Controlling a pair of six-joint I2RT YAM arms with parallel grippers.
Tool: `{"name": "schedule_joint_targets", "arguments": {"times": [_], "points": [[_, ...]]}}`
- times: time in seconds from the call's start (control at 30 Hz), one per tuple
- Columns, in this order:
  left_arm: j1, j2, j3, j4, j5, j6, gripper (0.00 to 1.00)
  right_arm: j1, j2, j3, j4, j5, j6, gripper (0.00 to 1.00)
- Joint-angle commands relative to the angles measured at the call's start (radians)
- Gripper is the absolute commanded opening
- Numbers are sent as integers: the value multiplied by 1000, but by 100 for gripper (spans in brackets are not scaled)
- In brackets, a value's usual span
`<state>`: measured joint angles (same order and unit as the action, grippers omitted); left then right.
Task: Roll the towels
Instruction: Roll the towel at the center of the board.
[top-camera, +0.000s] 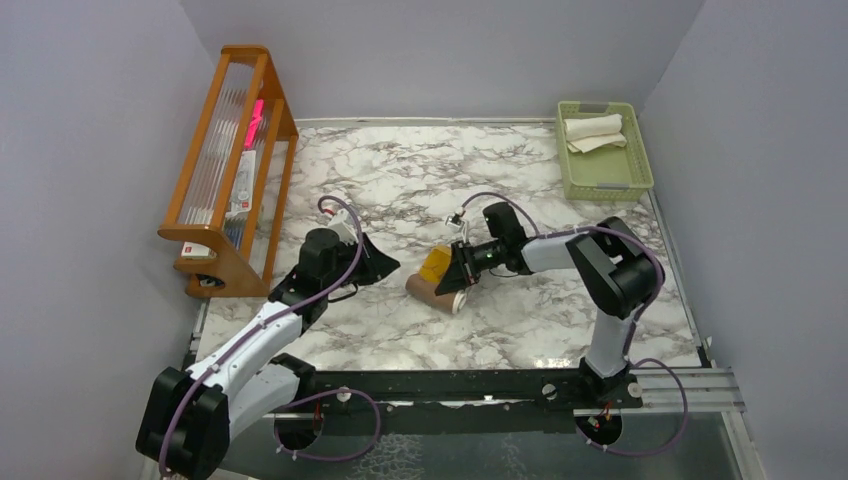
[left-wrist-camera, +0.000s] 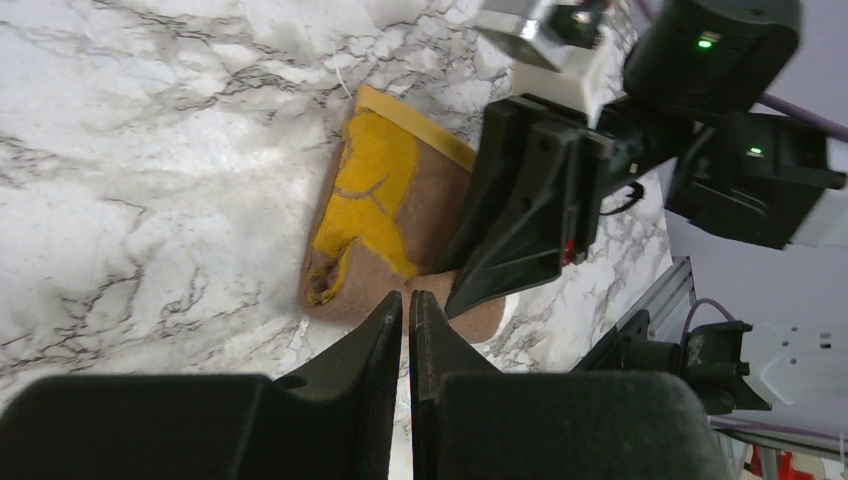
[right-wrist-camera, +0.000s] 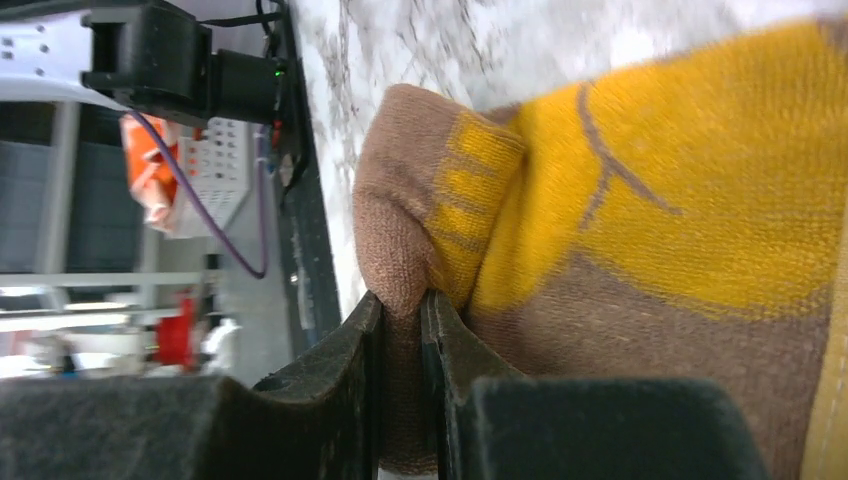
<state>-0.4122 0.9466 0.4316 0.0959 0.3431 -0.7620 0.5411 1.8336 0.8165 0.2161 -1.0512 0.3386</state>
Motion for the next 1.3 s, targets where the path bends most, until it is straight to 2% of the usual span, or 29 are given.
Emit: {"name": "schedule_joint_targets", "arguments": {"times": [0.0, 0.13, 0.2, 0.3, 0.43, 0.63, 0.73, 0.87, 0.93, 1.0, 1.13, 1.27], "points": [[-55, 51, 13, 91, 33, -15, 11, -24, 110, -6, 180, -178, 293, 5], [-125, 132, 41, 144, 27, -28, 11, -67, 146, -92, 488, -215, 556, 8], [-163, 183, 58, 161, 8, -31, 11, -91, 181, -104, 556, -233, 657, 8], [-209, 257, 83, 191, -5, -34, 11, -110, 238, -75, 444, -249, 655, 7], [-236, 362, 113, 235, -10, -39, 10, -113, 245, -15, 178, -208, 493, 5], [-241, 506, 133, 269, -26, -44, 8, -119, 228, 28, 25, -181, 380, 5], [-244, 541, 111, 271, -69, -45, 8, -123, 206, 59, -84, -127, 297, 10], [-247, 570, 68, 272, -131, -43, 8, -123, 110, 108, -238, 21, 127, 27], [-250, 586, 58, 271, -141, -46, 7, -120, 33, 132, -316, 155, 22, 37], [-258, 595, 56, 271, -143, -52, 7, -109, -58, 145, -363, 296, -81, 43], [-270, 604, 58, 271, -154, -59, 7, -57, -299, 77, -269, 523, -162, 47], [-273, 616, 53, 270, -152, -63, 6, 157, -497, -47, -143, 874, -408, 58]]}}
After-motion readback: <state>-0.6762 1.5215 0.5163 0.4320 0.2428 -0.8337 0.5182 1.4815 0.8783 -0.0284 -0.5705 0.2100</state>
